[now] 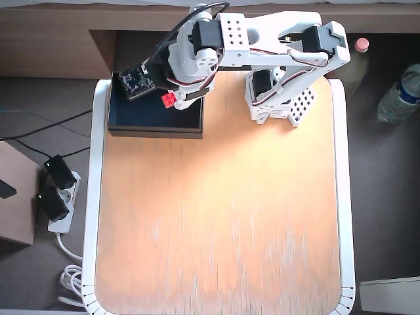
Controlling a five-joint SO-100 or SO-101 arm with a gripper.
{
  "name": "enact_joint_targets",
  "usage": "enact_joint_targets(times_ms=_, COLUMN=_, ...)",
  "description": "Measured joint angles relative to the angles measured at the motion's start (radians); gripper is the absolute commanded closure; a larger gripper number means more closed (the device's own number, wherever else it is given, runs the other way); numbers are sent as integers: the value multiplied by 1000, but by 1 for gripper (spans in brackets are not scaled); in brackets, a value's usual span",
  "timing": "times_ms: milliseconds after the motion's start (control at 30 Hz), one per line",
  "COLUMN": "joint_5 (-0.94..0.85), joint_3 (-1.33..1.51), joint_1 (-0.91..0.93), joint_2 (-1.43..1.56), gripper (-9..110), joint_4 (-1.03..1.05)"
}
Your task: Grasp a lego block and put it in the bin.
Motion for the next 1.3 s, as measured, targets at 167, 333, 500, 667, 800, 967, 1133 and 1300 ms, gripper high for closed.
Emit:
enact_joint_targets(times_ms=167, joint_5=6, joint_3=0, joint_1=57, joint_2=-71, gripper=101, joint_4=-15)
enact_joint_targets(times_ms=333, joint_5=21, joint_3=60, joint_1=112, joint_2=-83, gripper=101, joint_4=-144)
enact_joint_targets(times_ms=500, joint_5=31, joint_3=193, joint_1=150, joint_2=-83, gripper=101, joint_4=-327)
enact_joint_targets(times_ms=667, joint_5=28, joint_3=276, joint_1=172, joint_2=-83, gripper=101, joint_4=-456)
enact_joint_targets(times_ms=800, joint_5=-3, joint_3=288, joint_1=172, joint_2=-83, gripper=101, joint_4=-522)
enact_joint_targets(times_ms=967, joint_5=-40, joint_3=288, joint_1=172, joint_2=-83, gripper=101, joint_4=-571)
enact_joint_targets(times_ms=1133, joint_5=-46, joint_3=288, joint_1=172, joint_2=-83, gripper=96, joint_4=-588)
enact_joint_targets(times_ms=1300, joint_5=-46, joint_3=288, joint_1=164, joint_2=-92, gripper=89, joint_4=-588)
